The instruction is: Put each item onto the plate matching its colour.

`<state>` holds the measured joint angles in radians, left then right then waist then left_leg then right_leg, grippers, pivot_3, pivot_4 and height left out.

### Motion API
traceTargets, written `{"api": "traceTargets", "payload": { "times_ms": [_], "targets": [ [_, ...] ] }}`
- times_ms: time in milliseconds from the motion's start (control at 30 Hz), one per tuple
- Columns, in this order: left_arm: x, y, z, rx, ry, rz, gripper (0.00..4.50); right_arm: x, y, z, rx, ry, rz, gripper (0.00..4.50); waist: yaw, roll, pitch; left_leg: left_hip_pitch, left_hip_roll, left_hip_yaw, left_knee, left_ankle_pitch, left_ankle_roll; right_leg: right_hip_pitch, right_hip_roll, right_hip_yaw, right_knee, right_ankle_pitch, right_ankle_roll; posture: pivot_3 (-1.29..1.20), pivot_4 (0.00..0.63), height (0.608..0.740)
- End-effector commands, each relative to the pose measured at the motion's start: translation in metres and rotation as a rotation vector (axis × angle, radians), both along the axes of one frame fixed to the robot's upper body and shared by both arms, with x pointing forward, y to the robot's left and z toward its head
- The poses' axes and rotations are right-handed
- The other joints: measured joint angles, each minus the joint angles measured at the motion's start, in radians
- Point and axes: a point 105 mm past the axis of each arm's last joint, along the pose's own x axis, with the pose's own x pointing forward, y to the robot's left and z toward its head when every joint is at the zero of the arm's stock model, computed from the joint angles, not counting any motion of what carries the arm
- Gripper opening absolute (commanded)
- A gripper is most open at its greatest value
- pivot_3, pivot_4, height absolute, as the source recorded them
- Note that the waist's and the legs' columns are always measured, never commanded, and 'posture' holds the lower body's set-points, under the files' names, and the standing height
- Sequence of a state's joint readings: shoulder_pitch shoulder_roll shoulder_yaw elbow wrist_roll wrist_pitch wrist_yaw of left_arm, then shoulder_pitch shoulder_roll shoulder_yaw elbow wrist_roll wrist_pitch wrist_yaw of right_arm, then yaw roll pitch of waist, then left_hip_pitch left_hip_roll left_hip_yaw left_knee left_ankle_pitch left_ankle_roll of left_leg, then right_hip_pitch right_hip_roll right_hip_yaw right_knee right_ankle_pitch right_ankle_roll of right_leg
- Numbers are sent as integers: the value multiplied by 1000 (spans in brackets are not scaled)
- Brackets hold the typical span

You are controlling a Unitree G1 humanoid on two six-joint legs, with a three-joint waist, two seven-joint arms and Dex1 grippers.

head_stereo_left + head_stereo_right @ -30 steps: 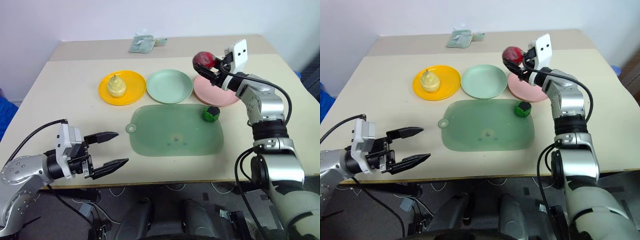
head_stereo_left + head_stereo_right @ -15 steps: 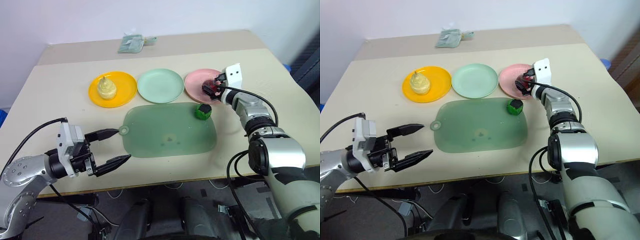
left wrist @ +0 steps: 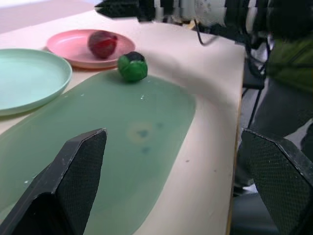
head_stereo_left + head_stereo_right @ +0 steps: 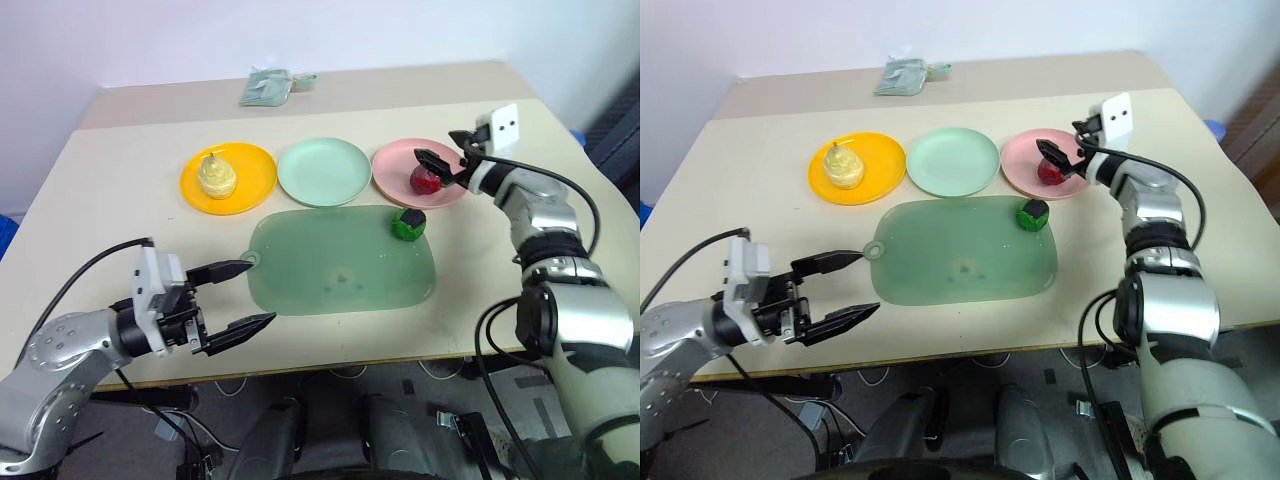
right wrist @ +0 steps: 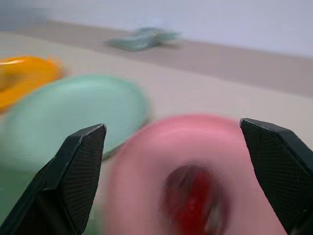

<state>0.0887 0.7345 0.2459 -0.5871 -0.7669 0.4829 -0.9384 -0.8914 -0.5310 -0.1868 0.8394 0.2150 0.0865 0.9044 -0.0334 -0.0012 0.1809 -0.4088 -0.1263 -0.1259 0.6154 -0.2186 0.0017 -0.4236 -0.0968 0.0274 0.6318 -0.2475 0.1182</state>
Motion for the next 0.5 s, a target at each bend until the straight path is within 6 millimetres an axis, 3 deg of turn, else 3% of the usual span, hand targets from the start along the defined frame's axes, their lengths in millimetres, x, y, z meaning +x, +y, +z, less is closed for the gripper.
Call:
{"api": "traceTargets", "payload": {
  "times_ms": [33, 233, 500],
  "targets": [
    [2, -3, 5, -4, -38, -25, 4500, -22, 11, 8, 25, -1, 95, 4481, 2, 1, 0, 0, 0, 0, 0, 0, 1, 0, 0, 0, 0, 0, 0, 0, 150, 740],
    [5, -4, 5, -4, -40, -41, 4500, -50, 24, -18, 35, 119, 153, 4481, 11, 1, 0, 0, 0, 1, 0, -2, 3, -1, 0, 1, 1, 0, 0, 0, 150, 740],
    [3, -4, 6, -5, -42, -32, 4500, -49, 29, -45, 22, 203, 137, 4481, 22, 1, 0, 0, 0, 1, 1, -2, 3, -1, 0, 1, 1, 0, -1, 0, 150, 740]
  ]
}}
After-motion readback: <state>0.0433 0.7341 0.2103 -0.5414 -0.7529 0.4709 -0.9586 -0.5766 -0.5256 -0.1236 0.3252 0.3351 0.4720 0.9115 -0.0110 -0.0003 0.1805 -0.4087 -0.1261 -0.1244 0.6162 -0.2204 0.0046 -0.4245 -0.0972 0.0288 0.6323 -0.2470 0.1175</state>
